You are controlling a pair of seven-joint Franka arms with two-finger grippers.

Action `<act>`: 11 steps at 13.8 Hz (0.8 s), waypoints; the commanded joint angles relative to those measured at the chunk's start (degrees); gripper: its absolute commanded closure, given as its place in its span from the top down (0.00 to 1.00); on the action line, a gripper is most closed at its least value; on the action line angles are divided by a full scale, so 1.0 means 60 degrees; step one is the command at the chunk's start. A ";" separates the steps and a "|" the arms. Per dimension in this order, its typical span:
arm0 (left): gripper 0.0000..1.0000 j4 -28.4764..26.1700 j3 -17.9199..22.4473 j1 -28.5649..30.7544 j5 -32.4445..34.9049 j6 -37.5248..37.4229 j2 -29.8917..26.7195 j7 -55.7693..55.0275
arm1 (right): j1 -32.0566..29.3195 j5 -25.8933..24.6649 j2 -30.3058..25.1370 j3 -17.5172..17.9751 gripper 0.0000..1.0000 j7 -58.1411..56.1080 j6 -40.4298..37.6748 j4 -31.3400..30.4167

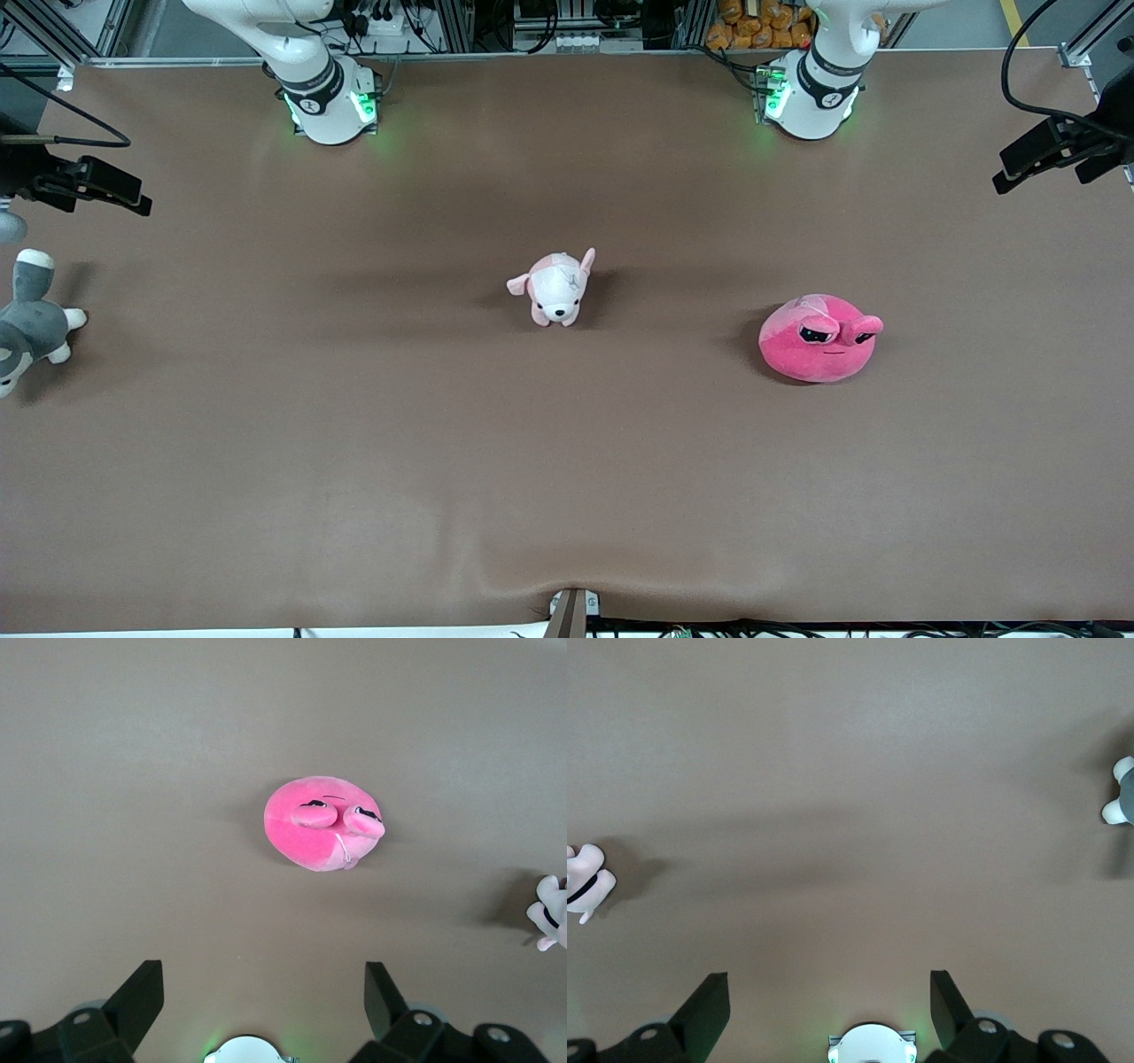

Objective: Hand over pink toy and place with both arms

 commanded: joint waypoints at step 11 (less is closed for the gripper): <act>1.00 0.0109 -0.0112 -0.0033 0.0202 0.0109 0.0373 -0.0041 | 0.0056 -0.0158 -0.0140 -0.0009 1.00 0.0040 0.0115 -0.0185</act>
